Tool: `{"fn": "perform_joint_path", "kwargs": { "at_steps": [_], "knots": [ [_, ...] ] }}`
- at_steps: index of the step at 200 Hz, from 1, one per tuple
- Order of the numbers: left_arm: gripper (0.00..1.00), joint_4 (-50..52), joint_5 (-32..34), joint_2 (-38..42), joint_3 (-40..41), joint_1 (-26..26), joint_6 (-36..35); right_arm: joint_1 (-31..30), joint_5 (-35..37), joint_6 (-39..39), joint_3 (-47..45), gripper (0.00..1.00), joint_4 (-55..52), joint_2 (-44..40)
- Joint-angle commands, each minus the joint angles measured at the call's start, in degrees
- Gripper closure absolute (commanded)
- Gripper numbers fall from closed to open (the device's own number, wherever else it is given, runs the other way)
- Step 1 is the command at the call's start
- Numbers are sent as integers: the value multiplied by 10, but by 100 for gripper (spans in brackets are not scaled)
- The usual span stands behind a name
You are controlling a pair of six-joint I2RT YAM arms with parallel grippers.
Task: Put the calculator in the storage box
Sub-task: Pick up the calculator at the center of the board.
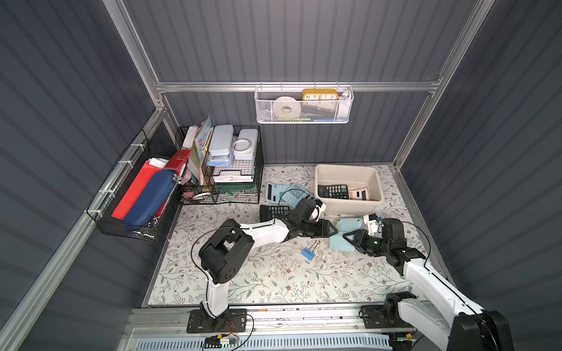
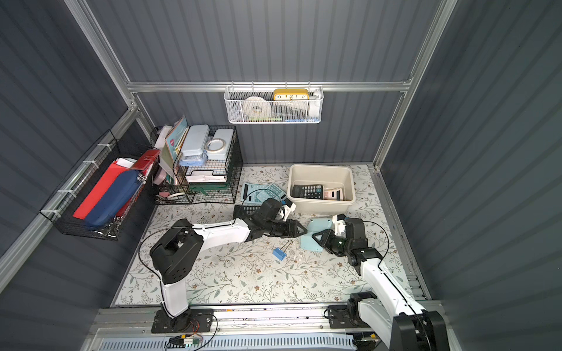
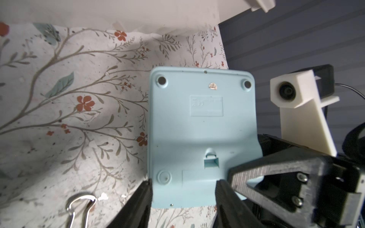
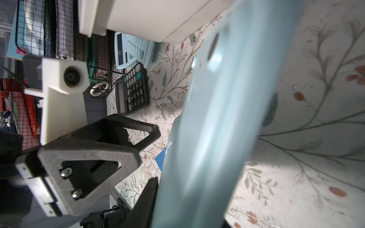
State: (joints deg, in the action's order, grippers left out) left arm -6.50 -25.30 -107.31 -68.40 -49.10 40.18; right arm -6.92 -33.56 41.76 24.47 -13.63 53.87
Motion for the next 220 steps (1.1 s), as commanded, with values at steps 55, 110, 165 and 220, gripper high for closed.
{"fn": "perform_joint_path", "kwargs": {
  "at_steps": [55,110,165,220],
  "knots": [
    [12,185,116,136,-64,16,9,-175,184,-127,123,73,-139,-62],
    [1,194,95,208,-52,106,59,-330,417,-233,220,73,-189,0],
    [1,280,62,198,-142,148,61,-453,644,-300,280,74,-183,61],
    [2,359,-70,121,-207,187,123,-537,826,-419,326,74,-150,144]
  ]
}}
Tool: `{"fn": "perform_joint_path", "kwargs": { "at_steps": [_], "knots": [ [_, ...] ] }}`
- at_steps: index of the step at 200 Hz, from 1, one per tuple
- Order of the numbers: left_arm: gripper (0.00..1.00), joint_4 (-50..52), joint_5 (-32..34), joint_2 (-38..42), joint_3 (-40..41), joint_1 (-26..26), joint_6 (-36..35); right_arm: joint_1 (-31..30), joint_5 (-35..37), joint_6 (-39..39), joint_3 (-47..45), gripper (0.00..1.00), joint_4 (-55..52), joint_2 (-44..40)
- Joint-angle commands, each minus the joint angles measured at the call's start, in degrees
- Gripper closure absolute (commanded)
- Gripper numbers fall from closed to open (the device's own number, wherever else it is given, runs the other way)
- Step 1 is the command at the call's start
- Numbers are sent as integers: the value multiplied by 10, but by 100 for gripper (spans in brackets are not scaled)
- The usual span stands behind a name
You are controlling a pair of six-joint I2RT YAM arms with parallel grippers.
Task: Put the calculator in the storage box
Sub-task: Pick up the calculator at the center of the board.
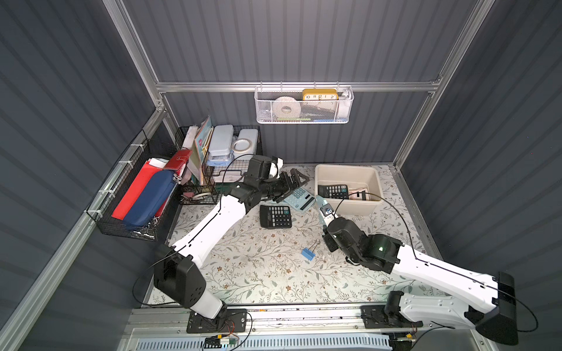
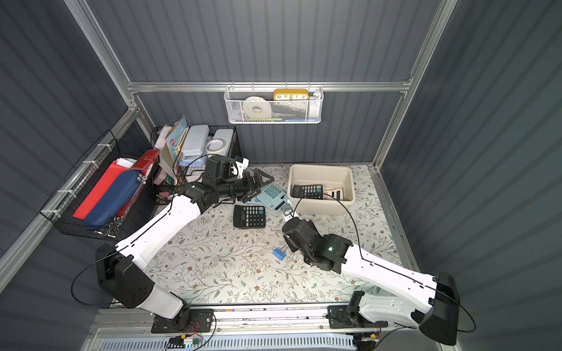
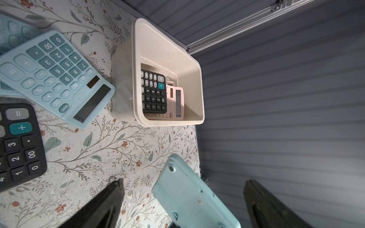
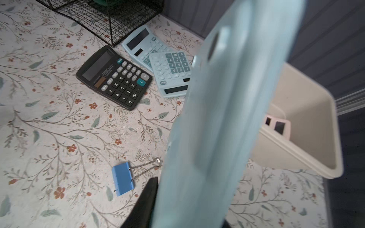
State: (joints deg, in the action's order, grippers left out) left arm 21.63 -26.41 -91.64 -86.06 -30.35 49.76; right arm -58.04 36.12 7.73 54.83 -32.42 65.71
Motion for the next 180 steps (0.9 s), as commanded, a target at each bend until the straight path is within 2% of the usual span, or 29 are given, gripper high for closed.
{"fn": "perform_joint_path", "kwargs": {
  "at_steps": [1,18,72,134,180],
  "knots": [
    [2,78,-59,-37,-31,-1,28,-27,131,-80,22,74,40,28],
    [6,71,-73,-46,-33,-1,50,-41,170,-112,34,74,58,59],
    [16,70,-119,-68,-18,-6,64,-62,225,-187,53,74,96,138],
    [57,86,-125,-95,-19,-12,24,-75,250,-217,59,75,117,180],
    [88,107,-130,-126,-37,-11,-2,-77,258,-225,51,69,133,193]
  ]
}}
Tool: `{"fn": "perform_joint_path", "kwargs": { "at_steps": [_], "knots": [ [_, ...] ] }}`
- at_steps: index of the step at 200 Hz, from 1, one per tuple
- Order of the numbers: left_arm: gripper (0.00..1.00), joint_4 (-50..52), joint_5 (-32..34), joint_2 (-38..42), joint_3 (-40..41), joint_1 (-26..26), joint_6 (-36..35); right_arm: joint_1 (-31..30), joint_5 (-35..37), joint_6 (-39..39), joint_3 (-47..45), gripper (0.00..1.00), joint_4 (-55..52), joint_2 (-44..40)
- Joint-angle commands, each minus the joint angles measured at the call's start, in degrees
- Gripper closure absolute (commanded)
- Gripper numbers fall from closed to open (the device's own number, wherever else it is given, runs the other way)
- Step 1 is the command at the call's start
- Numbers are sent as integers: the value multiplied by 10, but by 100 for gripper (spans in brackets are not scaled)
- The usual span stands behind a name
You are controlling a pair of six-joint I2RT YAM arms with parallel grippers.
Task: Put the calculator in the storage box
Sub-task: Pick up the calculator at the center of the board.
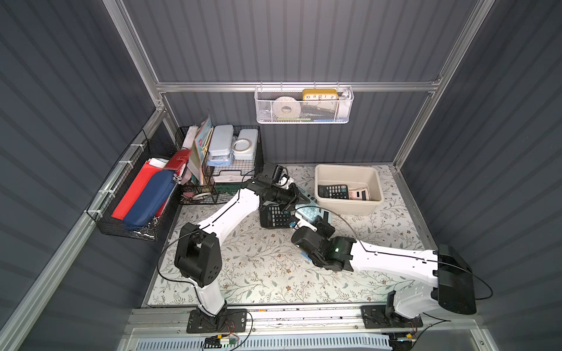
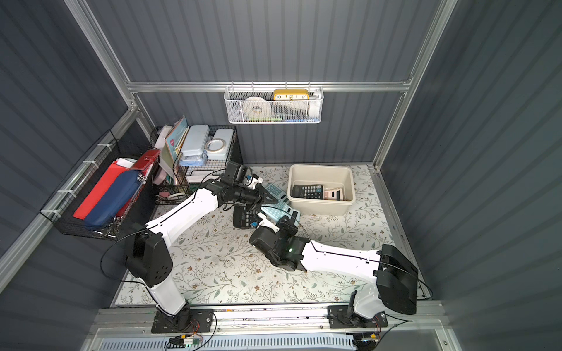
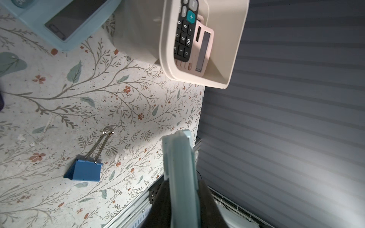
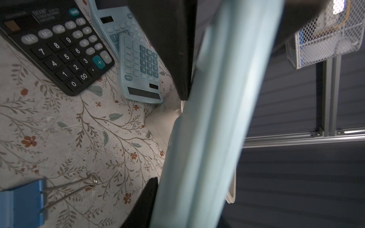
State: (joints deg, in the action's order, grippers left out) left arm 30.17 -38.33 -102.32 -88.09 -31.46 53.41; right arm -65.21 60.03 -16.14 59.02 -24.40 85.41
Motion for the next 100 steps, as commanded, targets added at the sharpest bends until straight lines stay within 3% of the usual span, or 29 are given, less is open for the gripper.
{"fn": "perform_joint_path", "kwargs": {
  "at_steps": [1,40,51,74,89,100],
  "knots": [
    [88,22,-11,-19,-17,0,-40,-5,19,14,9,69,53,-4],
    [100,28,-7,-22,-27,0,-50,-6,16,21,0,61,63,-1],
    [100,32,-4,-25,-33,0,-52,-6,15,24,-1,51,62,1],
    [100,45,30,-24,-50,2,-55,-6,11,53,3,16,40,-2],
    [100,44,56,-15,-54,7,-53,-2,-9,90,4,3,12,-14],
    [100,37,75,-5,-54,10,-46,2,-28,121,8,1,-12,-27]
  ]
}}
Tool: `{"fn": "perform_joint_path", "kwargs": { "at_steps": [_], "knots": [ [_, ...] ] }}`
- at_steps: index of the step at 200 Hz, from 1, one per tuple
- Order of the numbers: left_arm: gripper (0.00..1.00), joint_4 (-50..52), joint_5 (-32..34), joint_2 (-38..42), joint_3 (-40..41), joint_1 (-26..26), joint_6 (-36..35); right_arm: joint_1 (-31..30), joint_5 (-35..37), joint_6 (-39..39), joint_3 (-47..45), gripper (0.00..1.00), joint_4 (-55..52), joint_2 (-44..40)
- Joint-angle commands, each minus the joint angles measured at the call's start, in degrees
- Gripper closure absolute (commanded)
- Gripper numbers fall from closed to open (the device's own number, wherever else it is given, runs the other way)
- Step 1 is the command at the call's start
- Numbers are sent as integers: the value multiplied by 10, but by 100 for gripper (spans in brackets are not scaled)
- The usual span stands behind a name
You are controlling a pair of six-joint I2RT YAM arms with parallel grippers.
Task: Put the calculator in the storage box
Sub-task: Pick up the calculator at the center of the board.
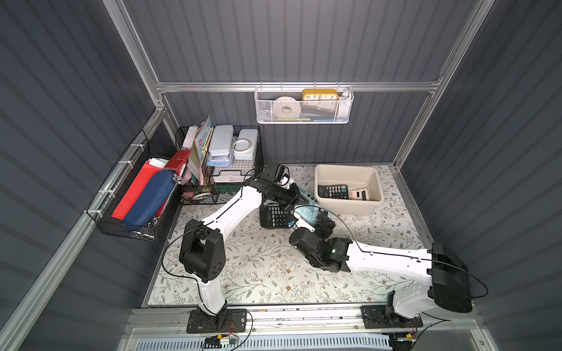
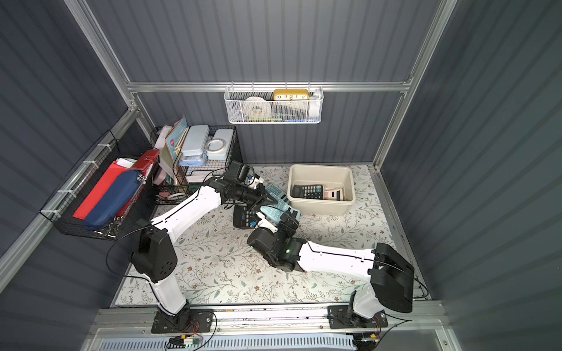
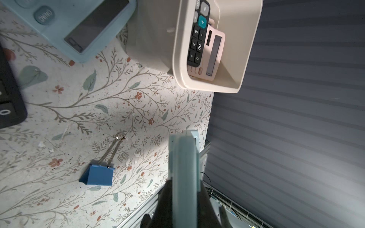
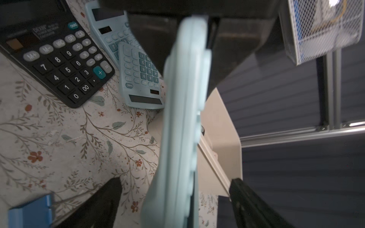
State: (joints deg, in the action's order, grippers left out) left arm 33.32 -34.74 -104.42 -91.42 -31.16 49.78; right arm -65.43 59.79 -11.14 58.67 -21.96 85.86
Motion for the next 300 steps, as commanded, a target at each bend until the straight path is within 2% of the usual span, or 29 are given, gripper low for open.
{"fn": "perform_joint_path", "kwargs": {
  "at_steps": [1,22,34,40,58,78,102,135,159,184,239,273,300],
  "knots": [
    [100,6,41,18,-21,7,-9,4,-27,75,12,1,-37,-33],
    [100,-12,72,41,-14,16,-6,25,-83,148,26,1,-109,-65],
    [100,-21,82,56,-7,21,-6,46,-138,189,33,1,-137,-91],
    [100,-32,103,66,2,24,-6,62,-172,206,32,1,-143,-108],
    [100,-107,103,106,47,27,4,122,-300,252,22,1,-144,-159],
    [100,-170,108,141,81,28,17,217,-445,305,6,1,-136,-221],
    [100,-233,108,172,130,28,24,330,-634,363,-24,1,-91,-269],
    [100,-379,91,202,209,27,83,468,-911,486,-66,13,28,-263],
    [100,-438,68,211,234,23,102,526,-1033,583,-108,18,158,-253],
    [100,-480,45,210,247,17,113,552,-1098,644,-120,23,235,-227],
    [100,-547,4,199,259,7,129,558,-1183,733,-106,42,368,-144],
    [100,-551,-11,196,267,5,128,558,-1191,769,-104,46,422,-121],
    [100,-548,-10,199,277,4,125,558,-1186,773,-99,61,423,-116]
  ]
}}
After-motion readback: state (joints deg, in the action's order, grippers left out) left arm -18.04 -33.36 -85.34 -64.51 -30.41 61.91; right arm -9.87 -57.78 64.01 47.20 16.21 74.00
